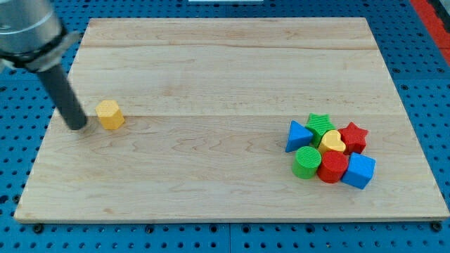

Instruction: Push yellow hexagon from center left to bottom center

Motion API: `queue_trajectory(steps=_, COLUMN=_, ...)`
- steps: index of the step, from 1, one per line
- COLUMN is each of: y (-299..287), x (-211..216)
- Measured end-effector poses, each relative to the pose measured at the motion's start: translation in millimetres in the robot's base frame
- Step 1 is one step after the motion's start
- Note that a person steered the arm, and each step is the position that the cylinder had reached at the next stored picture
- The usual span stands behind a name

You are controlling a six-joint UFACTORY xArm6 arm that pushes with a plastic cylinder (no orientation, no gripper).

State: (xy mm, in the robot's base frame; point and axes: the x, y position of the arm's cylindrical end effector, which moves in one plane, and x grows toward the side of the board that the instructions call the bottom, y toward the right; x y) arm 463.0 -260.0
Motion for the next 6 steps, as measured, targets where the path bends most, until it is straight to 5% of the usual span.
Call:
queue_trajectory(steps=2, y=50.3, x=-23.2)
queue_trajectory(steps=4, y=217.0, x=3.0)
queue_trajectory(steps=6, y=285.8, x=21.7)
